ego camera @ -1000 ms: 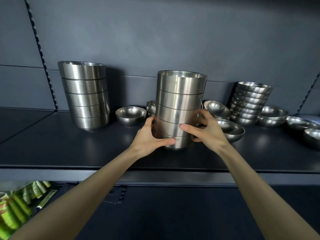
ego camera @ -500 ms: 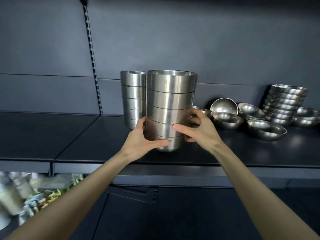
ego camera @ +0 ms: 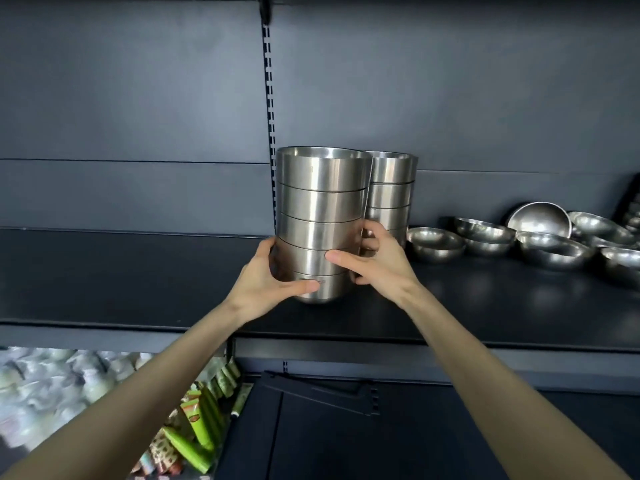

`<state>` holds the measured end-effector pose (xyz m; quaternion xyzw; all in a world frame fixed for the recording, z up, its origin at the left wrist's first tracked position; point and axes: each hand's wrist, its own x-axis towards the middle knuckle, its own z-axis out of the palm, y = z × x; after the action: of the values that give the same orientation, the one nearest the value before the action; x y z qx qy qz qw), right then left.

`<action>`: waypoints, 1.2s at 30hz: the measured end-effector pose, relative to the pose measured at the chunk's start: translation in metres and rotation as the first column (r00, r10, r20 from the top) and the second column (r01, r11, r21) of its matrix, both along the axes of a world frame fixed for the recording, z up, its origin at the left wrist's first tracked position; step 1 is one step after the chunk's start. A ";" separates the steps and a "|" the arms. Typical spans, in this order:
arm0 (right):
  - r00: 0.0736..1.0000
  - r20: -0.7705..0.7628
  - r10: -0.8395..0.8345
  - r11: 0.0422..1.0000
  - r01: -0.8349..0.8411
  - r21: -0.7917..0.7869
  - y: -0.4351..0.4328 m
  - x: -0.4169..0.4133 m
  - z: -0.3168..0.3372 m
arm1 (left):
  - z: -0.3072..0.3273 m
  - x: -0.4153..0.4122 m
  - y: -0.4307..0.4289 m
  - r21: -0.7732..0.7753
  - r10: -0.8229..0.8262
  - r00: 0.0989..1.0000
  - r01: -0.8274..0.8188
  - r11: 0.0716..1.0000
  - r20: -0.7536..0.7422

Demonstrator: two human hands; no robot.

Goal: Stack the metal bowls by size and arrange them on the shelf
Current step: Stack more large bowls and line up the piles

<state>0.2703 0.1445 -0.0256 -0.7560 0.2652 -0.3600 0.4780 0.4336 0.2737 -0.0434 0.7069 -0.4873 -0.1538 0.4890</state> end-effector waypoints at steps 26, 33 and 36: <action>0.989 -0.143 -0.036 0.998 0.029 -0.049 -0.019 0.068 -0.013 | -0.021 0.067 -0.025 0.009 -0.034 0.998 0.035 0.999 -0.049; 0.972 -0.227 -0.053 0.995 0.031 -0.095 -0.010 0.058 -0.004 | -0.012 0.064 -0.016 0.119 0.008 0.995 -0.020 0.993 0.100; 0.956 -0.284 -0.070 0.988 0.027 -0.151 -0.007 0.044 -0.003 | -0.010 0.058 -0.006 0.163 0.059 0.975 -0.094 0.982 0.213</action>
<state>0.3146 0.1377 -0.0284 -0.8264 0.3236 -0.2760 0.3690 0.4911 0.2680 -0.0534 0.7769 -0.4927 -0.1019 0.3784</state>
